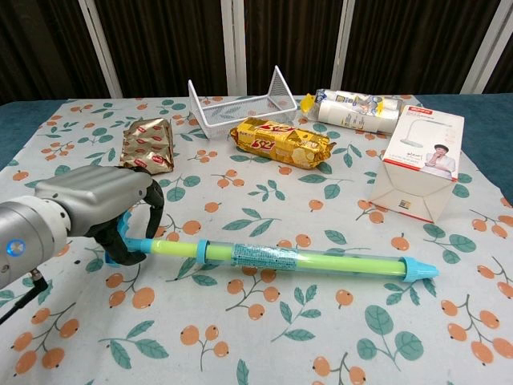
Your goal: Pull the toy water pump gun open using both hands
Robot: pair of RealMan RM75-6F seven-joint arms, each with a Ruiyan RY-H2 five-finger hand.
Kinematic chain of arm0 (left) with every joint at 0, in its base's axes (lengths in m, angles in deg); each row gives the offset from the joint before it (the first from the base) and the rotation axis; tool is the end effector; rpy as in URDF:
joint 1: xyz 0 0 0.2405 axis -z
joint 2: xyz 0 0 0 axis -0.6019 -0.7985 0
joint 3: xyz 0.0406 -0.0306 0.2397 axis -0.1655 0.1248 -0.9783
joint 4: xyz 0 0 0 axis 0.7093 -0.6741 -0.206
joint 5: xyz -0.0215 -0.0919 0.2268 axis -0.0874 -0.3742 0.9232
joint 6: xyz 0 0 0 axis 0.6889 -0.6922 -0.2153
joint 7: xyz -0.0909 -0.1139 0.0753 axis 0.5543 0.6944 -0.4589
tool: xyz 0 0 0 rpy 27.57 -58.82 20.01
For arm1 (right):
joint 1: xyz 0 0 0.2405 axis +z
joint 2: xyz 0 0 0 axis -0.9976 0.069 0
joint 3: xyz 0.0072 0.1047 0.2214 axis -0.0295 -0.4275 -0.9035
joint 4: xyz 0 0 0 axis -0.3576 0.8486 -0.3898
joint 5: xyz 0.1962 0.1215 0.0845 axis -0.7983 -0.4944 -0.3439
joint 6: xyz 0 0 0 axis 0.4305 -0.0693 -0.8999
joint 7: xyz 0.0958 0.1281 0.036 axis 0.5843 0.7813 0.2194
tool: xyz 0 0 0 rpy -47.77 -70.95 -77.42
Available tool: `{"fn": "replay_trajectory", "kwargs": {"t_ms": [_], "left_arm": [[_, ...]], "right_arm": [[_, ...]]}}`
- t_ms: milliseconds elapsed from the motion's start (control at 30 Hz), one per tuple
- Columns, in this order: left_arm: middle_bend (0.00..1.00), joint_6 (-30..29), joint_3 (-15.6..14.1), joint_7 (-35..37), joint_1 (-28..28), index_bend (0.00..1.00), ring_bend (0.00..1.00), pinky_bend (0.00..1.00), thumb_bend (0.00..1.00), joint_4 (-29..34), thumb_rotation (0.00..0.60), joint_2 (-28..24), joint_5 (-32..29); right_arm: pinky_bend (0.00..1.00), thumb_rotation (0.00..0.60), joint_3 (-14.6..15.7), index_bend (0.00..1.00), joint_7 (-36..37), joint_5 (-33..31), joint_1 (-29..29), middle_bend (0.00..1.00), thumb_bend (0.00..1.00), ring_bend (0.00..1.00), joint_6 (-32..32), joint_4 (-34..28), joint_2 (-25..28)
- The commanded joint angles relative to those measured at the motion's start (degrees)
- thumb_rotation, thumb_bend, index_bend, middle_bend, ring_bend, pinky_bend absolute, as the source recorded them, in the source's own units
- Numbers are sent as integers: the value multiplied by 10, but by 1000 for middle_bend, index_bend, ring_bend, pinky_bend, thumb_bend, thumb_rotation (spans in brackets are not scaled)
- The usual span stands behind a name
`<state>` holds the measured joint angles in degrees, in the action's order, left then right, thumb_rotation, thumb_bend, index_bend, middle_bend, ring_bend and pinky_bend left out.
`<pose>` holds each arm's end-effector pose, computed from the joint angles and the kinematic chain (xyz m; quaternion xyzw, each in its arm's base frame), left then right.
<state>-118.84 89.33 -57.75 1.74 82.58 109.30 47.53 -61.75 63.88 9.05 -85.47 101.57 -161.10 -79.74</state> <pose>-0.1031 0.2673 -0.0843 -0.7483 -0.3711 -0.2577 0.4858 -0.3012 -0.1467 0.1181 0.5846 -0.5201 0.3771 0.4955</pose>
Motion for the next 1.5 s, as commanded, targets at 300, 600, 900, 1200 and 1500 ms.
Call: {"fn": "replay_trajectory", "kwargs": {"t_ms": [300,600,900,1200,1500], "left_arm": [[197,0,4,8,2,639,0,84,514,3,600,-1,-3],[200,-3,11,10,7,645,0,95,514,2,600,7,-8],[201,-1,13,13,10,649,0,95,514,0,600,13,-15],[204,4,13,19,14,653,25,121,514,-2,600,14,-17],[203,6,5,22,14,653,25,121,514,5,600,10,-15]], "right_arm": [[0,600,-37,0,-63,-47,83,0,375,0,-102,-100,-9],[0,600,-48,0,-197,-126,130,0,374,0,-163,-153,-77],[0,600,-82,42,-327,-247,181,0,374,0,-170,-146,-179],[0,600,-89,160,-397,-316,210,65,374,0,-145,-119,-249],[0,600,-91,178,-424,-368,230,65,375,0,-137,-76,-288]]}}
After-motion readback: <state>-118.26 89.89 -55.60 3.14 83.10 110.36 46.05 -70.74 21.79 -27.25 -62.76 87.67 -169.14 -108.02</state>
